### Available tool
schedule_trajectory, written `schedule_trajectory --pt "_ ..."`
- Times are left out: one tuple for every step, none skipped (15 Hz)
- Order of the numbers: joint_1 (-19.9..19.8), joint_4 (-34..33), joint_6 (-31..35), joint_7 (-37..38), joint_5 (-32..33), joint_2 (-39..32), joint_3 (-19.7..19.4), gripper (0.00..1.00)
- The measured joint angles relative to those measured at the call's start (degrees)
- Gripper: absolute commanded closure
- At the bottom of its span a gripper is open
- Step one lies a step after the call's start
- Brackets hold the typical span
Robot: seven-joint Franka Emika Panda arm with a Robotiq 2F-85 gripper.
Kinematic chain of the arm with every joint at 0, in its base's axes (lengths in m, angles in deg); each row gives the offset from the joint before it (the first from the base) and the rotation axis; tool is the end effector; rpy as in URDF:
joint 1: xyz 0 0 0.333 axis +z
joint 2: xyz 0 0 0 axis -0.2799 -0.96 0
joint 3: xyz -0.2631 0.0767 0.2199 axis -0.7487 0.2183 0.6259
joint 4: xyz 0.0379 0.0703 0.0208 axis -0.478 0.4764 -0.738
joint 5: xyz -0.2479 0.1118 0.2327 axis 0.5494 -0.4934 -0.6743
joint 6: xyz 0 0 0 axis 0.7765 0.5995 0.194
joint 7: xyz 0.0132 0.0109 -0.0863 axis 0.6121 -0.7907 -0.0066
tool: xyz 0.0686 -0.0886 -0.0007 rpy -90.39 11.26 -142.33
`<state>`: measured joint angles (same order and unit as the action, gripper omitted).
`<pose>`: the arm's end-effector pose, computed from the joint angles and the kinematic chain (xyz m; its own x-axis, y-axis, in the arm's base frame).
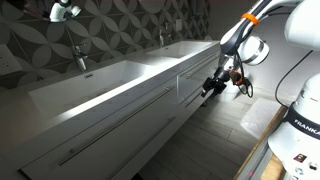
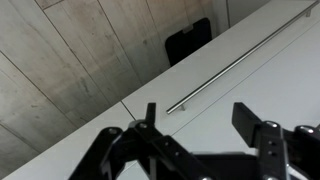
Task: Close the open drawer
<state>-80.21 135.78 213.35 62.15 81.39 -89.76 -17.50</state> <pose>0.3154 -0.2152 0.1687 0.9507 -0.2821 0.1291 -0.1839 -0.8476 -0.4978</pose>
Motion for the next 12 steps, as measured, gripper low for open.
schedule_trajectory --pt "-0.8 1.7 0.5 0.0 0.9 1.3 2.3 0.0" --pt "-0.7 2.4 0.9 0.0 1.8 2.4 4.0 0.0" --pt "0.2 2.4 1.6 0.3 2.4 3.6 5.2 0.0" --pt "1.2 2.2 2.8 0.7 2.6 4.6 6.3 0.0" --pt "2.7 1.9 4.3 1.5 2.6 5.6 7.0 0.0" --pt "4.7 1.8 6.5 3.1 2.6 6.8 7.1 0.0" --pt "7.3 1.6 8.8 5.3 2.5 8.3 6.5 0.0" --pt "10.9 1.4 10.9 7.9 2.4 10.1 5.0 0.0" --pt "14.9 1.5 13.1 10.7 2.2 12.1 2.9 0.0" --pt "18.4 1.9 14.8 12.9 2.1 13.9 1.0 0.0" --pt "20.4 2.2 15.4 14.2 2.0 15.3 0.2 0.0" --pt "21.2 2.5 15.7 14.9 1.9 16.3 -0.1 0.0"
